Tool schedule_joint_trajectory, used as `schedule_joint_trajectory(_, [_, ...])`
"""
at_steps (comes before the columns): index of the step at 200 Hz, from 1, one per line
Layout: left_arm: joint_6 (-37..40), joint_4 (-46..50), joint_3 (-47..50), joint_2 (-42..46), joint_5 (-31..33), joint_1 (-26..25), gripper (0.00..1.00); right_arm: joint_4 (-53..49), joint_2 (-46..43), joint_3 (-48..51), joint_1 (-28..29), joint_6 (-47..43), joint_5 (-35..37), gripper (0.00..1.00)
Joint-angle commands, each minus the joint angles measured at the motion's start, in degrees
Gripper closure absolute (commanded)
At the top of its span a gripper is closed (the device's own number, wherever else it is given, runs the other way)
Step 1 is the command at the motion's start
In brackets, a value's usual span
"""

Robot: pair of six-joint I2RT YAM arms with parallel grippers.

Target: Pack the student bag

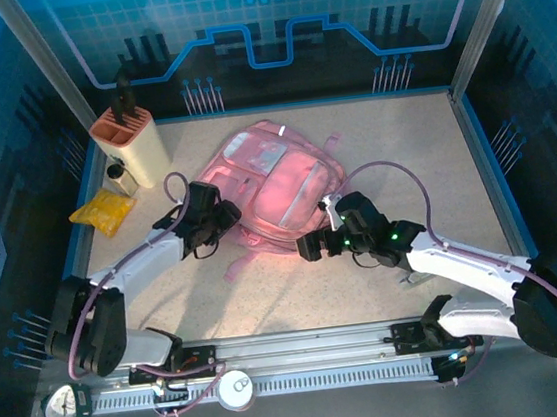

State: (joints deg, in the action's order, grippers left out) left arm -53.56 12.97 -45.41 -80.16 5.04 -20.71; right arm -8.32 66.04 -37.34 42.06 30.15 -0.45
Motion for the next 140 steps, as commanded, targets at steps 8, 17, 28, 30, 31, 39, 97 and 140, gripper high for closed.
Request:
schedule_joint_trajectory(8, [-1.9, -5.0, -1.2, -3.6, -2.0, 0.5, 0.46, 2.5, 1.0, 1.4, 0.8, 2.4, 0.0, 0.00])
schedule_joint_trajectory(17, [-1.4, -5.6, -1.7, -4.8, -1.8, 0.5, 0.48, 3.2, 1.6, 1.4, 0.8, 2.2, -0.4, 0.00])
schedule_joint_trajectory(28, [-1.2, -5.0, -3.2, -6.5, -2.1, 0.5, 0.48, 3.8, 2.5, 1.3, 0.8, 2.2, -0.4, 0.00])
schedule_joint_trajectory(30, [-1.3, -4.7, -3.5, -6.7, -2.1, 0.5, 0.48, 3.7, 2.6, 1.2, 0.7, 2.2, -0.4, 0.00])
schedule_joint_trajectory(31, [-1.3, -4.7, -3.6, -6.9, -2.1, 0.5, 0.49, 3.7, 2.8, 1.2, 0.7, 2.2, -0.4, 0.00])
schedule_joint_trajectory(39, [-1.3, -4.3, -4.6, -7.9, -2.2, 0.5, 0.50, 3.6, 3.4, 0.8, 0.8, 2.6, -0.5, 0.00])
schedule_joint_trajectory(97, [-3.1, -6.2, -6.7, -10.8, -3.5, 0.5, 0.84, 4.1, 4.7, 0.0, 0.9, 2.6, -0.9, 0.00])
schedule_joint_trajectory(140, [-5.0, -7.5, -5.9, -8.4, -5.5, 0.3, 0.97, 1.2, 5.4, -2.0, 1.7, 2.4, 1.1, 0.00])
